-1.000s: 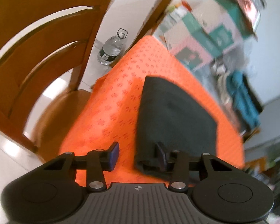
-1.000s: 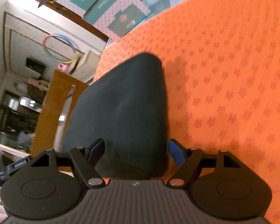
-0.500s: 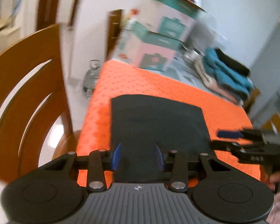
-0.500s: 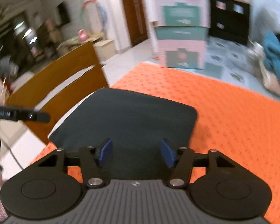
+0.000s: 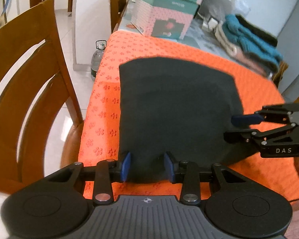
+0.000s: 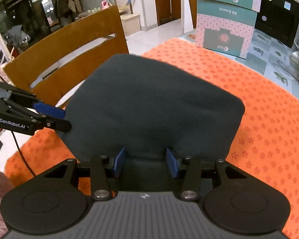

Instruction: Fold clothes

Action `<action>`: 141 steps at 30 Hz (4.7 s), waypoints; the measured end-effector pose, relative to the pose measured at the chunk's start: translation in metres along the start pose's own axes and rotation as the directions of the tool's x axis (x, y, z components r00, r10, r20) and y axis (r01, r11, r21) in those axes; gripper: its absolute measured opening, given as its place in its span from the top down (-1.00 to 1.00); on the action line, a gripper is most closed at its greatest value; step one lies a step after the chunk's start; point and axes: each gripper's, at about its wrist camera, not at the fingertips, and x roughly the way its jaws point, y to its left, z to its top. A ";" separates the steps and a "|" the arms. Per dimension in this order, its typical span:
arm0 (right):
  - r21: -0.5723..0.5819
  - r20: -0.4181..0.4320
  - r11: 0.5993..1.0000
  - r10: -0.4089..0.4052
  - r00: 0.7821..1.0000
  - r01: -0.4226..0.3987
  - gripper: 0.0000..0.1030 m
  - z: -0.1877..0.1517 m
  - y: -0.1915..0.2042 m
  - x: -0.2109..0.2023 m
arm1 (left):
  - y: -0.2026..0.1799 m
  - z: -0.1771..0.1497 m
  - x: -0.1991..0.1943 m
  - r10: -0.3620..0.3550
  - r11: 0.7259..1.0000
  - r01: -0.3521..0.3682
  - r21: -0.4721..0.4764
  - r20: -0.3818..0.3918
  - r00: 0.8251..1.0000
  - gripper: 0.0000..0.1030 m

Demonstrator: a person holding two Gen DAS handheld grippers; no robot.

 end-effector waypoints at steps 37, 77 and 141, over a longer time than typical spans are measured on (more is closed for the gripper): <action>-0.330 -0.002 0.937 0.121 0.993 -0.115 -0.18 0.023 0.065 -0.014 | 0.045 0.061 0.029 -0.081 0.952 0.112 -0.285 0.119 0.990 0.18; -0.647 0.104 0.751 -0.086 0.991 0.133 0.49 0.012 0.107 0.024 | 0.093 -0.020 -0.025 -0.248 0.537 0.377 -0.755 0.285 0.926 -0.98; 0.865 0.386 0.257 0.208 0.899 -0.431 -0.50 -0.118 -0.117 0.022 | 0.038 0.024 0.087 -0.443 0.345 0.325 -0.881 0.153 0.884 0.12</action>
